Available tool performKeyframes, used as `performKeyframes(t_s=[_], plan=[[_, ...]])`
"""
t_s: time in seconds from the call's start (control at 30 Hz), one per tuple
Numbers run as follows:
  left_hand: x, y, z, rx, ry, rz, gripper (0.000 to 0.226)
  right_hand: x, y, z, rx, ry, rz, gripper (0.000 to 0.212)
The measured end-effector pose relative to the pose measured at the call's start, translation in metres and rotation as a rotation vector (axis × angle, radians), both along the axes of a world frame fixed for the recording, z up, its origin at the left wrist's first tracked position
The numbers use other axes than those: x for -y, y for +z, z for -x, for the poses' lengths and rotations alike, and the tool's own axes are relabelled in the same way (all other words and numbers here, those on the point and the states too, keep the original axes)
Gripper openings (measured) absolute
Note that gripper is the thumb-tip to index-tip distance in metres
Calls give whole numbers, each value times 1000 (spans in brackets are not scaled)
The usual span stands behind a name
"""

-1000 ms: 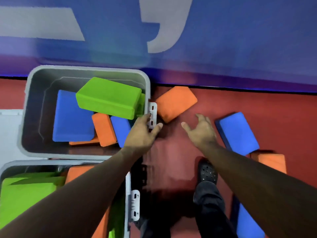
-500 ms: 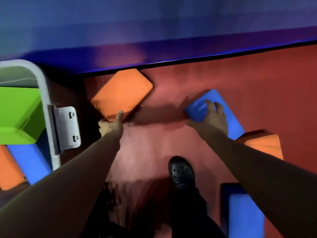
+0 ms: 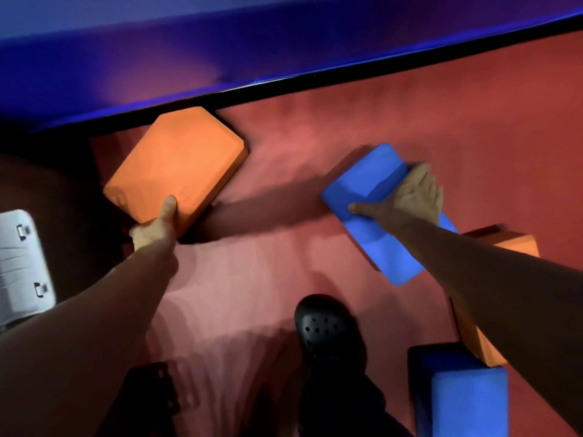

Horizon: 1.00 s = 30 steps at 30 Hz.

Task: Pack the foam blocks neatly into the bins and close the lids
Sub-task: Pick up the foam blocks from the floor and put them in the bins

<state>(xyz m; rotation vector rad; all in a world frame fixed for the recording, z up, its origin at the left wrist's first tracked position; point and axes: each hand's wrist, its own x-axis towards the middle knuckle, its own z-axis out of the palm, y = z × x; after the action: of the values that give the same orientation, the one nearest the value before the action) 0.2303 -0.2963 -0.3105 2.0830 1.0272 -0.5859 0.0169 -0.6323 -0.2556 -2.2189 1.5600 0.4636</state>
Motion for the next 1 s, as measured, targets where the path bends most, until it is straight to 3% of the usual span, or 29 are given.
performKeyframes(t_s=[0.07, 0.17, 0.33, 0.47, 0.63, 0.77, 1.0], plan=[[6, 5, 2, 21, 35, 32, 142, -4, 4, -2, -22, 29, 11, 145], [26, 23, 14, 33, 68, 114, 139, -11, 13, 0, 41, 9, 37, 120], [39, 62, 49, 37, 76, 194, 102, -31, 53, 4, 71, 71, 61, 93], [28, 116, 70, -44, -34, 293, 118, -52, 101, 9, 157, 34, 47, 83], [4, 208, 64, -47, -105, 452, 113, -79, 180, -9, 261, 73, 100, 79], [-30, 285, 44, 36, -98, 560, 84, -123, 246, -39, 419, 81, 137, 72], [-167, 376, -6, 170, -50, 481, 87, -237, 338, -109, 464, 261, 83, 63]])
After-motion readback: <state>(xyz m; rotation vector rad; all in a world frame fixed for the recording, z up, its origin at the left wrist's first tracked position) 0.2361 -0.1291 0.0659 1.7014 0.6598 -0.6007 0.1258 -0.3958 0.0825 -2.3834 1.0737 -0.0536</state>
